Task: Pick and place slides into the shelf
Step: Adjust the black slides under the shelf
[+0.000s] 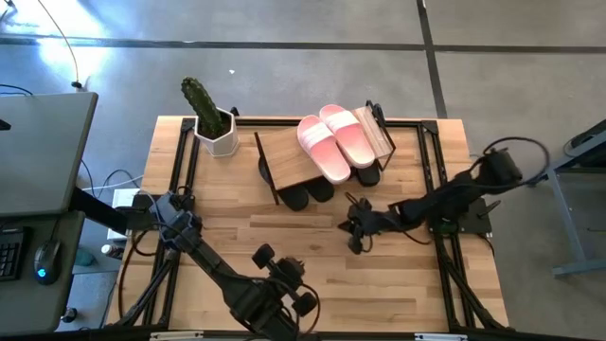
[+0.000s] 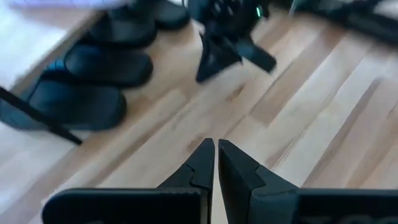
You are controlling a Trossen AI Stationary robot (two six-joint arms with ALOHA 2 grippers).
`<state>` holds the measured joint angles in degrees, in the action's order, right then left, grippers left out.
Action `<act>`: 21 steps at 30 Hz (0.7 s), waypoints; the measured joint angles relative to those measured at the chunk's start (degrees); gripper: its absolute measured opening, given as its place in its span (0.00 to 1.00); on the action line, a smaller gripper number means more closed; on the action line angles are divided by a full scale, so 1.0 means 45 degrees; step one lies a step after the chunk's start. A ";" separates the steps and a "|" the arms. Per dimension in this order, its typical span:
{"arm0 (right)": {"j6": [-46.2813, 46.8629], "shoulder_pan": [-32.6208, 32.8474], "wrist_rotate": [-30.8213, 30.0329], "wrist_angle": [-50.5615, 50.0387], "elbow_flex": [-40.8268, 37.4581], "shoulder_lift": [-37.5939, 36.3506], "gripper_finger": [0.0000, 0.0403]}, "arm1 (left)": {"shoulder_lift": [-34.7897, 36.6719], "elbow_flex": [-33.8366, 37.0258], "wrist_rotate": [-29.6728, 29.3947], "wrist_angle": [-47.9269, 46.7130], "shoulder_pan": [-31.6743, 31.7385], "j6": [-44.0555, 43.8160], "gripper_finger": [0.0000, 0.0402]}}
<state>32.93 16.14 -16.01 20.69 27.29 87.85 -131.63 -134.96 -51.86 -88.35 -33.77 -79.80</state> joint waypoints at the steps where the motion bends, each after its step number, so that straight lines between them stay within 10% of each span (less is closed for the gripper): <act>1: -0.0078 0.0196 0.0000 -0.0086 0.0000 -0.0312 0.00 | 0.0221 0.0000 -0.0255 0.0029 0.0000 0.0001 0.03; 11: -0.0662 0.1368 -0.1661 -0.2148 0.0000 -0.3864 0.00 | 0.3584 0.0002 -0.2702 0.1054 0.0490 0.2433 0.03; 21: -0.1321 0.1417 -0.1797 -0.3179 0.0000 -0.6032 0.00 | 0.6477 -0.0010 0.0763 0.7361 0.4074 1.1741 0.03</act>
<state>26.99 22.52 -24.09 6.39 27.29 60.71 -102.48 -135.00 -48.43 -55.23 -15.44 -26.97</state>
